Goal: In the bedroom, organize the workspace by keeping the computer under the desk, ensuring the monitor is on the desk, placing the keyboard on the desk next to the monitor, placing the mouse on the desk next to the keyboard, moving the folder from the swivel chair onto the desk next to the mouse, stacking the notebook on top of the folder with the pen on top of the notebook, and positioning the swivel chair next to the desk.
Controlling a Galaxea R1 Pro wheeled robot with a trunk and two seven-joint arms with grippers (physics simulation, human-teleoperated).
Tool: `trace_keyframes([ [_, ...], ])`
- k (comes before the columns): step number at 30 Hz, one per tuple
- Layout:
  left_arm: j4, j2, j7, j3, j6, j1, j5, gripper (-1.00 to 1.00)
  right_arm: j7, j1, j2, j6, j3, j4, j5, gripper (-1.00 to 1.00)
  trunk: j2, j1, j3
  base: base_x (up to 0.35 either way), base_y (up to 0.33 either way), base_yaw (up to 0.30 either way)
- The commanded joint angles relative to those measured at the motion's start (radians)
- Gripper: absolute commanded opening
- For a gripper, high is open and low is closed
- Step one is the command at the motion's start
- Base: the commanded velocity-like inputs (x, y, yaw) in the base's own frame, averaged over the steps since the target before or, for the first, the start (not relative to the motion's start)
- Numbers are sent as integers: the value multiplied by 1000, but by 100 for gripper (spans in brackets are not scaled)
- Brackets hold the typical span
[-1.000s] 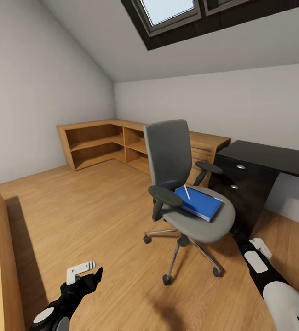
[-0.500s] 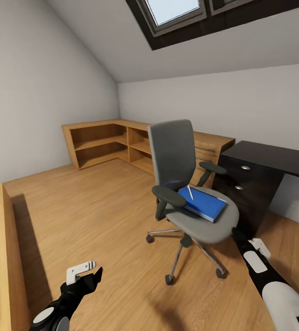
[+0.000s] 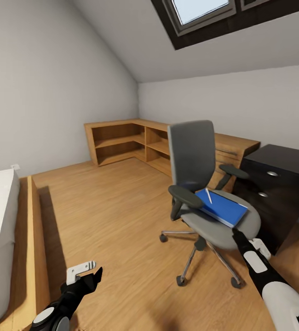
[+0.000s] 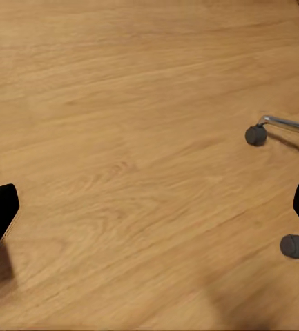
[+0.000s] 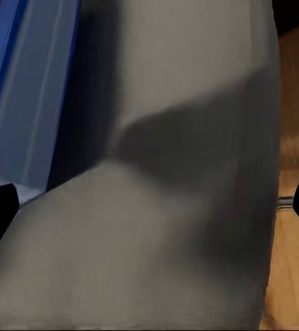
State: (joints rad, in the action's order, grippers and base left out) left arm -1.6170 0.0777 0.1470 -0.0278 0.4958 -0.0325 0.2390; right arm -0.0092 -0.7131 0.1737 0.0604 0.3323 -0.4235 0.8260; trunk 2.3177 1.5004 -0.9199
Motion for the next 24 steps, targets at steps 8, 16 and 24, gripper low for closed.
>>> trace_keyframes([
  [8, -1, 1, 6, 4, 3, 0, 10, 100, 1, 0, 0, 4, -4, 0, 15, 100, 0, 0, -1, 147, 0, 141],
  [16, -1, 1, 6, 6, 3, 0, 9, 100, 2, 0, 0, 4, -4, 1, 15, 100, 0, 0, -1, 314, 0, 8],
  [24, -1, 1, 6, 6, 4, 0, 9, 100, 2, 0, -1, 4, -4, 2, 13, 100, 0, 0, -1, 247, 0, 0],
])
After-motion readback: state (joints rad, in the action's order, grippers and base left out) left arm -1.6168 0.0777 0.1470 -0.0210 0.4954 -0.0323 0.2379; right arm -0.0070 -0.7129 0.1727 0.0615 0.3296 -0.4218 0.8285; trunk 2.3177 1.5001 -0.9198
